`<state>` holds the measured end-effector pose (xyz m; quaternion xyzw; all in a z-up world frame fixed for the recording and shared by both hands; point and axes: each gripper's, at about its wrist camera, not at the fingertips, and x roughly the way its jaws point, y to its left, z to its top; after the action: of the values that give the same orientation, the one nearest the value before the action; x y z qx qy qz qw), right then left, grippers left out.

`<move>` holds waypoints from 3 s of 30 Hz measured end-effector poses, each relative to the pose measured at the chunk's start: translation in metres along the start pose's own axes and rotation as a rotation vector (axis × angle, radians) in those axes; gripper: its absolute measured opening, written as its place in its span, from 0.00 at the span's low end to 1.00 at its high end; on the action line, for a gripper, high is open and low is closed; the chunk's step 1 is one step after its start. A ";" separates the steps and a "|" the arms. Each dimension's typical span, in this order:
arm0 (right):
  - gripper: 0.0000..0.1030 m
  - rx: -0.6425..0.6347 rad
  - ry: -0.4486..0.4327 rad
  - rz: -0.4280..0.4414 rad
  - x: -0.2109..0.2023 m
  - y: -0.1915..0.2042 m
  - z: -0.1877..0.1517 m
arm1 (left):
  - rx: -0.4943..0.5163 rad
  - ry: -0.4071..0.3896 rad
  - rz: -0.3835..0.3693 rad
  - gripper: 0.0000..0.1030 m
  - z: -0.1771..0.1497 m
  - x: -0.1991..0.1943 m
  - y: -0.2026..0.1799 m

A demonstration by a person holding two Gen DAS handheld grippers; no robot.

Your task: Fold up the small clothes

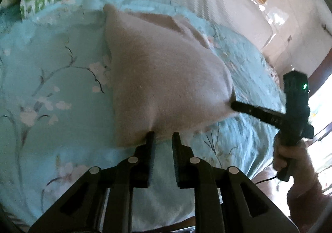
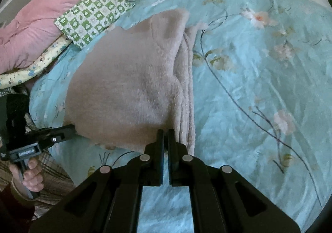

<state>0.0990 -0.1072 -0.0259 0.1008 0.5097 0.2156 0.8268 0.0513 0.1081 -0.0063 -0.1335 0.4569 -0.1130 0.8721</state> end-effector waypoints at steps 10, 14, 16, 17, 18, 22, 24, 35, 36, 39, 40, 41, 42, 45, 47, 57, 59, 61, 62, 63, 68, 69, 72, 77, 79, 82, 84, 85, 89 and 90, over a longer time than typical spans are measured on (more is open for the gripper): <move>0.38 -0.001 -0.082 -0.022 -0.040 0.013 -0.025 | 0.044 -0.060 0.109 0.46 -0.020 -0.037 -0.012; 0.38 0.001 -0.087 -0.007 -0.045 0.018 -0.037 | 0.049 -0.054 0.144 0.54 -0.026 -0.035 -0.019; 0.40 0.005 -0.084 -0.002 -0.046 0.021 -0.044 | 0.050 -0.053 0.149 0.60 -0.031 -0.035 -0.023; 0.42 0.007 -0.081 0.001 -0.047 0.023 -0.048 | 0.051 -0.053 0.148 0.61 -0.034 -0.035 -0.025; 0.44 0.006 -0.077 0.003 -0.046 0.025 -0.052 | 0.052 -0.052 0.147 0.64 -0.036 -0.036 -0.027; 0.50 -0.006 -0.056 0.002 -0.044 0.032 -0.067 | 0.047 -0.052 0.152 0.68 -0.050 -0.037 -0.033; 0.52 -0.009 -0.048 -0.001 -0.044 0.033 -0.074 | 0.051 -0.051 0.167 0.70 -0.056 -0.037 -0.035; 0.71 -0.011 -0.079 -0.010 -0.052 0.037 -0.085 | 0.045 -0.049 0.226 0.79 -0.071 -0.038 -0.031; 0.71 -0.012 -0.079 -0.009 -0.052 0.038 -0.084 | 0.042 -0.049 0.229 0.79 -0.069 -0.037 -0.030; 0.71 -0.024 -0.081 -0.011 -0.051 0.040 -0.081 | 0.028 -0.052 0.238 0.79 -0.064 -0.037 -0.027; 0.72 -0.024 -0.084 -0.013 -0.051 0.040 -0.080 | 0.025 -0.053 0.243 0.79 -0.062 -0.037 -0.026; 0.72 -0.026 -0.086 -0.013 -0.052 0.040 -0.078 | 0.023 -0.056 0.255 0.79 -0.059 -0.037 -0.025; 0.72 -0.027 -0.088 -0.013 -0.052 0.040 -0.077 | 0.022 -0.057 0.268 0.79 -0.056 -0.038 -0.023; 0.73 -0.032 -0.094 -0.020 -0.052 0.041 -0.072 | 0.020 -0.068 0.308 0.79 -0.045 -0.039 -0.019; 0.74 -0.036 -0.096 -0.021 -0.052 0.040 -0.068 | 0.021 -0.074 0.344 0.79 -0.037 -0.040 -0.018; 0.77 -0.065 -0.116 -0.012 -0.048 0.046 -0.038 | 0.027 -0.108 0.402 0.81 -0.013 -0.043 -0.017; 0.77 -0.071 -0.120 -0.008 -0.047 0.047 -0.031 | 0.025 -0.112 0.401 0.81 -0.009 -0.042 -0.017; 0.78 -0.076 -0.123 -0.008 -0.045 0.048 -0.026 | 0.023 -0.114 0.401 0.81 -0.006 -0.041 -0.016; 0.78 -0.078 -0.122 -0.005 -0.043 0.049 -0.024 | 0.023 -0.114 0.401 0.81 -0.003 -0.040 -0.015; 0.78 -0.080 -0.120 -0.004 -0.042 0.048 -0.021 | 0.023 -0.115 0.402 0.81 -0.002 -0.039 -0.015; 0.78 -0.079 -0.113 0.005 -0.035 0.048 -0.012 | 0.019 -0.114 0.412 0.81 0.007 -0.036 -0.012; 0.78 -0.078 -0.113 0.007 -0.033 0.048 -0.011 | 0.018 -0.115 0.413 0.81 0.008 -0.035 -0.011; 0.78 -0.081 -0.111 0.007 -0.030 0.047 -0.005 | 0.022 -0.117 0.416 0.81 0.015 -0.033 -0.008; 0.78 -0.075 -0.112 0.005 -0.024 0.045 0.005 | 0.022 -0.111 0.423 0.82 0.025 -0.026 -0.005; 0.78 -0.065 -0.116 0.004 -0.022 0.041 0.011 | 0.026 -0.111 0.422 0.82 0.030 -0.024 -0.003; 0.78 -0.053 -0.120 0.002 -0.019 0.036 0.020 | 0.029 -0.113 0.418 0.82 0.036 -0.021 -0.001; 0.78 -0.048 -0.124 0.002 -0.017 0.032 0.026 | 0.032 -0.110 0.412 0.82 0.042 -0.017 0.001; 0.79 -0.046 -0.124 0.000 -0.016 0.030 0.029 | 0.034 -0.110 0.410 0.82 0.046 -0.016 0.002; 0.79 -0.035 -0.122 -0.002 -0.012 0.027 0.039 | 0.051 -0.114 0.396 0.82 0.057 -0.012 0.001; 0.79 -0.036 -0.119 0.002 -0.011 0.027 0.041 | 0.057 -0.114 0.393 0.82 0.058 -0.011 -0.001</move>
<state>0.1244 -0.0864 0.0125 0.0989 0.4554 0.2191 0.8572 0.0931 0.1181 0.0345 -0.0232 0.4207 0.0543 0.9053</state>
